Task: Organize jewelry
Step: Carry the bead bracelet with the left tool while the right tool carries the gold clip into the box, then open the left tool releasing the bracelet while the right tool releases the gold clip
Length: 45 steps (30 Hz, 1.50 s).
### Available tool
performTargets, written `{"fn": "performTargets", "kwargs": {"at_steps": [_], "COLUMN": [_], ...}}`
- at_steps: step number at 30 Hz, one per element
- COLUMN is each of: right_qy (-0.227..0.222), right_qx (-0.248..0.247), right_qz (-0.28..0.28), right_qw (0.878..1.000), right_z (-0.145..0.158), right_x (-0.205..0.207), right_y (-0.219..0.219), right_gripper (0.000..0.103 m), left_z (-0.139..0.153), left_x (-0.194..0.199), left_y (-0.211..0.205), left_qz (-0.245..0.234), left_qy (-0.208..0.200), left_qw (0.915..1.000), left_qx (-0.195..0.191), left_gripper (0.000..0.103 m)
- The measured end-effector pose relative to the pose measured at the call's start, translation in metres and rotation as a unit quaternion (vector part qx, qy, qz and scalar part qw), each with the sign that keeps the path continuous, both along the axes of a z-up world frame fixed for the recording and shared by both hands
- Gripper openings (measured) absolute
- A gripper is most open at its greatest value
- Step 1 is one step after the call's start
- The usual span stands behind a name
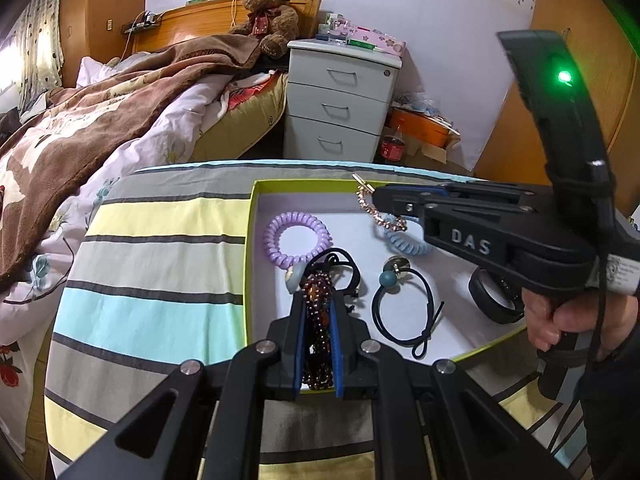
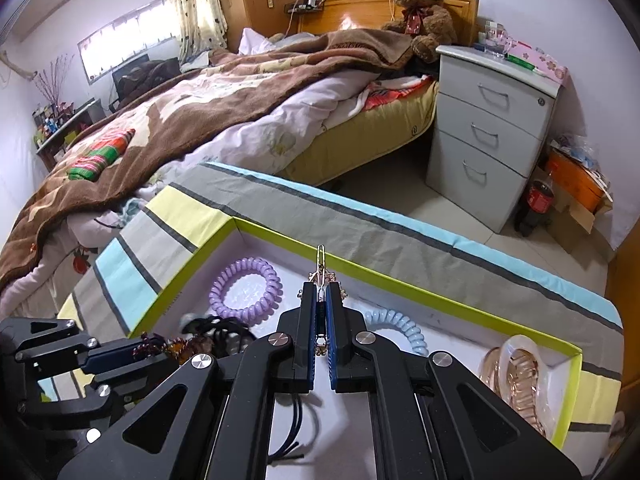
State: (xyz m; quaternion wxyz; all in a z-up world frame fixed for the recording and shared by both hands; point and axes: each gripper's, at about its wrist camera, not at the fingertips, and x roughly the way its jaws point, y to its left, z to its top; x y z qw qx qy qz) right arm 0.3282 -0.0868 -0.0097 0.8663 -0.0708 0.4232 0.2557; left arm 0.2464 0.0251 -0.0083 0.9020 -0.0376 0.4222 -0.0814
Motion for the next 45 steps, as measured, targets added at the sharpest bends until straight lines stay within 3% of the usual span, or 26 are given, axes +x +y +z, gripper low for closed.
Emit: {"fn": "performTargets", "kwargs": {"at_steps": [13, 20, 24, 41, 45], "right_qy": [0.01, 0.009, 0.008, 0.003, 0.002], "right_qx": [-0.011, -0.012, -0.012, -0.008, -0.006], "right_qz": [0.0, -0.002, 0.0, -0.003, -0.004], "right_qw": [1.0, 1.0, 1.0, 1.0, 1.0], "right_z": [-0.01, -0.012, -0.012, -0.007, -0.006], "right_x": [0.007, 0.007, 0.005, 0.002, 0.001], "right_y": [0.004, 0.005, 0.007, 0.007, 0.006], "right_gripper": [0.004, 0.005, 0.012, 0.018, 0.026], "left_z": [-0.006, -0.009, -0.008, -0.005, -0.004], "left_x": [0.002, 0.002, 0.002, 0.002, 0.001], "left_y": [-0.001, 0.001, 0.0, 0.001, 0.001], "left_qz": [0.003, 0.005, 0.005, 0.008, 0.008], "left_qy": [0.01, 0.01, 0.011, 0.009, 0.006], "left_qw": [0.9999, 0.9999, 0.9999, 0.9999, 0.9999], "left_qx": [0.0, -0.002, -0.003, -0.004, -0.004], "left_gripper": [0.012, 0.017, 0.023, 0.047, 0.053]}}
